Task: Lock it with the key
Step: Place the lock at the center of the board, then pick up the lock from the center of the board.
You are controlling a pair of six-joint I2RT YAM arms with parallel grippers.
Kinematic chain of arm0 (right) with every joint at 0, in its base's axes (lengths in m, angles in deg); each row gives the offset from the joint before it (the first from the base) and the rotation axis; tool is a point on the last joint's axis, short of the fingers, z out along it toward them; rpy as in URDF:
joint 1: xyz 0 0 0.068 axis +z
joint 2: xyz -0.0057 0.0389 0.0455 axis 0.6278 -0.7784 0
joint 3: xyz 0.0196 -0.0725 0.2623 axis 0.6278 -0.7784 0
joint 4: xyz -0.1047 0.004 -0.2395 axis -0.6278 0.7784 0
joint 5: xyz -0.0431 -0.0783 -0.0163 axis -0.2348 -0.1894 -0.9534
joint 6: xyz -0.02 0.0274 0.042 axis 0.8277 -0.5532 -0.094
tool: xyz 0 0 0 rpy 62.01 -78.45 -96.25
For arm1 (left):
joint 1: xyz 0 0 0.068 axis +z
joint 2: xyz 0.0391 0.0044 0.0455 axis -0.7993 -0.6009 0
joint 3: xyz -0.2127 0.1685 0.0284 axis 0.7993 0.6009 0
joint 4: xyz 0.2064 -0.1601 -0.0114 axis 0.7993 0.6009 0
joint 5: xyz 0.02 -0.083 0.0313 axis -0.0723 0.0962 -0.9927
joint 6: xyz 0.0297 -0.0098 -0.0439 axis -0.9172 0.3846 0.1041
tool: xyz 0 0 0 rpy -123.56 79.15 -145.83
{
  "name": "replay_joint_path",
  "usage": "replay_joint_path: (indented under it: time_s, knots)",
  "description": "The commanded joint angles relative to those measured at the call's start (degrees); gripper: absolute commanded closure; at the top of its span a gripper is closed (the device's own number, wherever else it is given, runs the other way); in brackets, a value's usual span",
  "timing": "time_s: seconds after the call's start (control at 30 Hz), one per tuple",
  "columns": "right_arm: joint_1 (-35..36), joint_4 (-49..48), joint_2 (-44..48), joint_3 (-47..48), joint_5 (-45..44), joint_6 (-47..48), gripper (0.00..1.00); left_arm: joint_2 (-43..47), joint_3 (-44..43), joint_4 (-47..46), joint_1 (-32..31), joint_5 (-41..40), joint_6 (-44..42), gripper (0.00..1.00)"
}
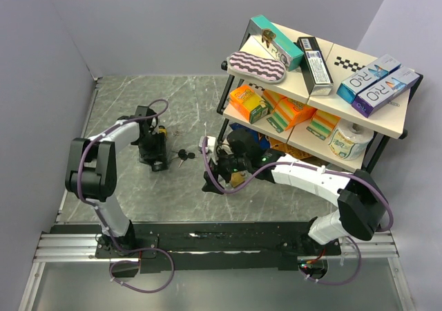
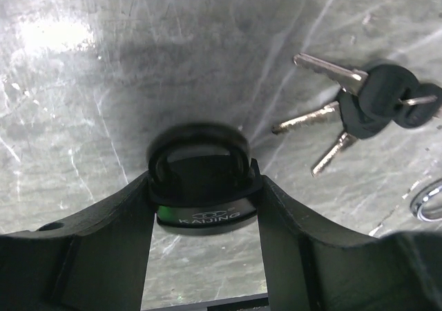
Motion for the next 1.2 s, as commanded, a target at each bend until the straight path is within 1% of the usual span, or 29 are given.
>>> replay_joint_path:
  time_s: [0.0,0.07,0.1,0.17,0.2,0.23,0.27,0.33,0.37,0.43,0.47,0.53,0.67,0.73,0.77,0.8,0.83,0.87,0.9,0.93,0.97,1.03,1.07,1.13,1.17]
  knots:
    - [-0.9,-1.1,2.7,-0.6,1.9,1.2,0.01,-1.7,-3.3,1.3,-0.3,-4.1,0.4,0.8]
    - [-1.0,-1.6,2.6,-0.9,2.2,1.2,0.01,-2.8,-3.8,1.7,-0.3,-4.3,0.2,0.74]
    - [-1.1,-1.7,2.5,-1.0,2.2,1.1,0.01,-3.2,-4.0,1.8,-0.4,-4.4,0.2,0.68]
    - [-1.1,-1.8,2.4,-1.1,2.2,1.2,0.01,-3.5,-4.2,2.0,-0.4,-4.5,0.1,0.59]
    - [-1.1,-1.8,2.3,-1.0,2.1,1.2,0.01,-3.6,-4.2,2.0,-0.4,-4.5,0.1,0.52]
    - [-1.1,-1.7,2.3,-1.0,1.9,1.2,0.01,-3.6,-4.2,2.0,-0.4,-4.5,0.1,0.49]
    - [-1.1,-1.7,2.1,-1.0,1.8,1.4,0.01,-3.5,-4.1,2.0,-0.4,-4.5,0.1,0.43]
    - [-1.2,-1.3,2.0,-0.7,1.5,1.9,0.01,-3.0,-4.1,1.9,-0.4,-4.5,0.2,0.39]
    - [-1.2,-0.6,1.9,-0.4,1.5,2.1,0.01,-2.5,-4.2,1.9,-0.4,-4.4,0.2,0.34]
    - [-1.3,0.1,1.7,0.0,1.1,2.8,0.01,-1.9,-4.5,2.0,-0.4,-3.9,0.2,0.29]
    - [-1.3,1.0,1.7,0.3,1.0,3.2,0.01,-1.1,-4.7,2.0,-0.4,-4.0,0.1,0.24]
    - [-1.7,1.9,1.7,0.6,0.9,4.1,0.01,0.0,-5.1,2.0,-0.4,-3.5,-0.2,0.2]
    - [-3.1,5.7,2.2,1.6,1.7,7.6,0.01,4.5,-5.5,2.2,-0.3,-3.0,-1.0,0.16]
    - [-4.6,9.0,2.7,1.8,2.1,11.1,0.01,6.9,-5.6,1.7,-0.2,-2.4,-1.1,0.12]
    - [-5.1,10.3,2.7,1.8,2.3,12.7,0.01,9.4,-5.7,1.4,-0.1,-1.9,-1.4,0.08]
    - [-5.6,11.6,2.7,1.9,2.5,16.9,0.01,10.9,-5.8,0.7,0.0,-1.0,-1.8,0.04]
    - [-6.8,14.9,2.1,2.0,2.4,19.2,0.01,12.3,-5.9,0.4,0.2,0.0,-2.4,0.03]
    - [-7.5,16.5,1.7,2.2,2.2,23.6,0.01,15.1,-6.2,0.0,0.7,3.1,-3.7,0.01]
    - [-8.2,17.9,1.3,2.6,2.2,25.7,0.01,16.6,-6.3,-1.0,1.1,4.8,-4.4,0.0]
    - [-9.8,20.7,0.6,3.0,2.5,27.6,0.01,18.1,-6.1,-1.5,1.4,6.3,-5.0,0.03]
    - [-10.6,22.3,0.3,3.3,2.9,32.5,0.01,20.9,-5.6,-1.9,2.4,10.7,-6.4,0.04]
    - [-12.3,26.9,-1.0,4.2,3.8,38.7,0.01,23.3,-4.9,-2.4,4.7,16.3,-7.9,0.04]
    - [-12.8,27.8,-1.4,4.2,4.2,45.7,0.01,25.3,-4.1,-2.6,5.7,21.7,-8.9,0.04]
    - [-13.4,28.7,-2.6,3.7,4.1,51.9,0.01,26.7,-3.1,-3.1,7.5,26.2,-9.0,0.04]
    - [-13.6,29.5,-3.3,3.9,4.2,57.8,0.01,27.9,-2.0,-3.7,9.2,28.7,-8.3,0.04]
